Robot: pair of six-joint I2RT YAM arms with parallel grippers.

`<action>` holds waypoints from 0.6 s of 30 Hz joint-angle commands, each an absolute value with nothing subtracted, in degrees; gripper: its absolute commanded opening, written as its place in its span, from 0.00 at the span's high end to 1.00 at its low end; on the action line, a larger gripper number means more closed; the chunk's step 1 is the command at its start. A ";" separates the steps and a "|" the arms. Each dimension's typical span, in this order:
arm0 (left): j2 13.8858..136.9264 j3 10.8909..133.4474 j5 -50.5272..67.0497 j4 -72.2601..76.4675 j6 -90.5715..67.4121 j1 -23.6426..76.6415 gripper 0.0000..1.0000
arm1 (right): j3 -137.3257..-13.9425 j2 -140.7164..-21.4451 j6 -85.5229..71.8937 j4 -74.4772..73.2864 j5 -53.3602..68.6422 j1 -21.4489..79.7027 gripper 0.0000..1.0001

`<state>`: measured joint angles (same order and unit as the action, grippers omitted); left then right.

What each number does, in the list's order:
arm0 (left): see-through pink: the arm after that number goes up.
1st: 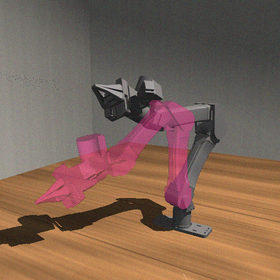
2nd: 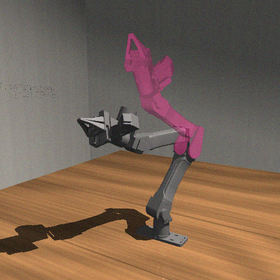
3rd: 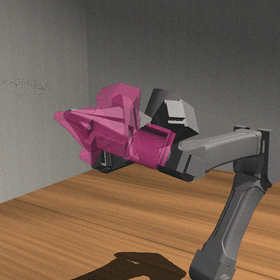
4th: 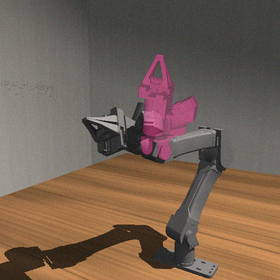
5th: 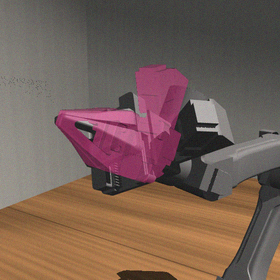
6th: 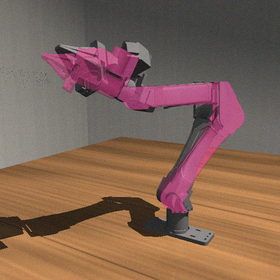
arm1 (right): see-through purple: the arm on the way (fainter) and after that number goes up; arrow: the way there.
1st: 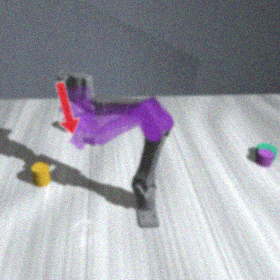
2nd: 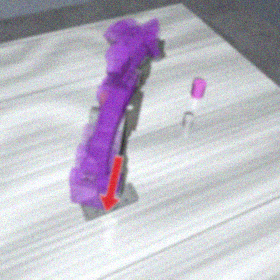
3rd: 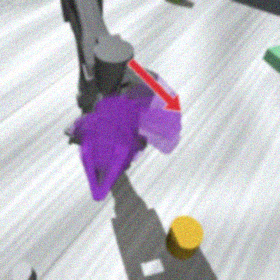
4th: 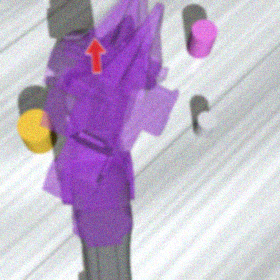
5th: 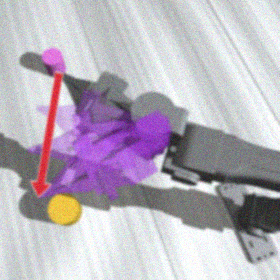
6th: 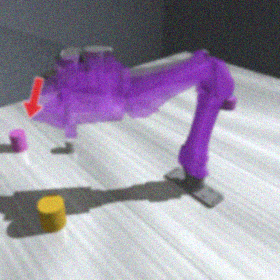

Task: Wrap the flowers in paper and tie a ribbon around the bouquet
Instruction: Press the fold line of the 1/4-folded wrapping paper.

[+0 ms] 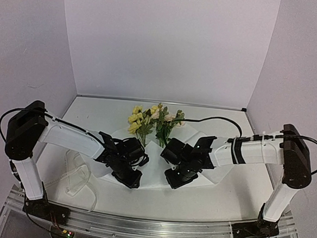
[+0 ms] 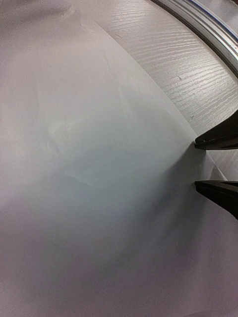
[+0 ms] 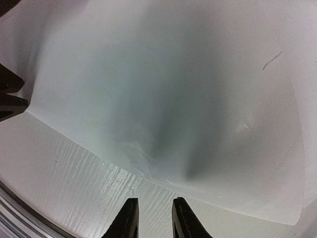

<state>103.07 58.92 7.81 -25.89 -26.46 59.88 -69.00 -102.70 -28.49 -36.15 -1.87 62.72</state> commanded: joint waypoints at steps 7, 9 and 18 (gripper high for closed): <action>103.97 60.08 7.38 -24.39 -25.67 59.55 0.77 | -69.31 -106.97 -29.56 -32.97 -6.08 62.81 0.74; 103.83 59.99 7.33 -24.45 -25.68 59.51 0.77 | -68.84 -107.17 -30.30 -32.96 -6.83 62.79 0.75; 103.64 59.31 7.38 -24.26 -25.75 59.22 0.77 | -66.41 -107.43 -33.78 -33.13 -8.53 62.79 0.77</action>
